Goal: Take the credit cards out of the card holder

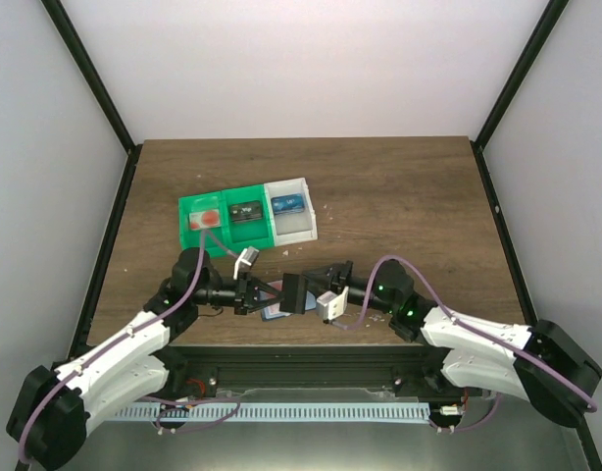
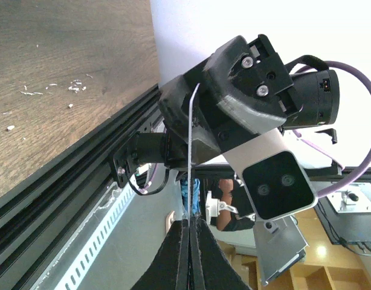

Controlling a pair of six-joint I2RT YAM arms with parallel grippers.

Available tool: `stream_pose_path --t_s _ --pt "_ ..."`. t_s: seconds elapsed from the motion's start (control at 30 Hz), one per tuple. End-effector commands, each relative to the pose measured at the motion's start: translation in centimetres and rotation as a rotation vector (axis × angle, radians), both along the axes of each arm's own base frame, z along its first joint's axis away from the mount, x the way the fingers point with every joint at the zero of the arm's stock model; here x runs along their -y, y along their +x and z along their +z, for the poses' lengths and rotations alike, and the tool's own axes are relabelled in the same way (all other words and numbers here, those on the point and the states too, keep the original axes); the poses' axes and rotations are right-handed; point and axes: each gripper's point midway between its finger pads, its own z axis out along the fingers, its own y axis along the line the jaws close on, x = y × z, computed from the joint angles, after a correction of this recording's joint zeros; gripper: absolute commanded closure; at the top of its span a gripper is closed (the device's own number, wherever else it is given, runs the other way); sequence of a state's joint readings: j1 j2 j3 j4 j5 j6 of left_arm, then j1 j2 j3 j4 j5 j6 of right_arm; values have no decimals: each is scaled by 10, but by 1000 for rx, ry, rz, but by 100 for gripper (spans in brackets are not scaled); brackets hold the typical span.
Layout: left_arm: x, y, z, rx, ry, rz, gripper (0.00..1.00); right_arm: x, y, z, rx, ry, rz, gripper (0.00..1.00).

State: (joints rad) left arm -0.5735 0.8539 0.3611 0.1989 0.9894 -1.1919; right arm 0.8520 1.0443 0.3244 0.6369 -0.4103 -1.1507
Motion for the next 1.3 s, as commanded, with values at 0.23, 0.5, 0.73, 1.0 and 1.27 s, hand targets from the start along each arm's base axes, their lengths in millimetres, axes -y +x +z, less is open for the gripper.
stream_pose_path --t_s 0.23,0.5,0.73,1.0,1.27 --pt "-1 6 13 89 0 33 71 -4 -8 5 -116 38 33 100" --pt "-5 48 53 394 139 172 54 -10 -22 8 -750 60 33 100" --pt "-10 60 110 749 172 190 53 -19 -30 6 -1130 23 11 99" --pt "-19 33 137 1026 154 103 54 -24 -62 10 -1444 -90 113 100" --pt "-12 1 101 901 145 -156 59 -25 -80 17 -1566 -194 185 100"
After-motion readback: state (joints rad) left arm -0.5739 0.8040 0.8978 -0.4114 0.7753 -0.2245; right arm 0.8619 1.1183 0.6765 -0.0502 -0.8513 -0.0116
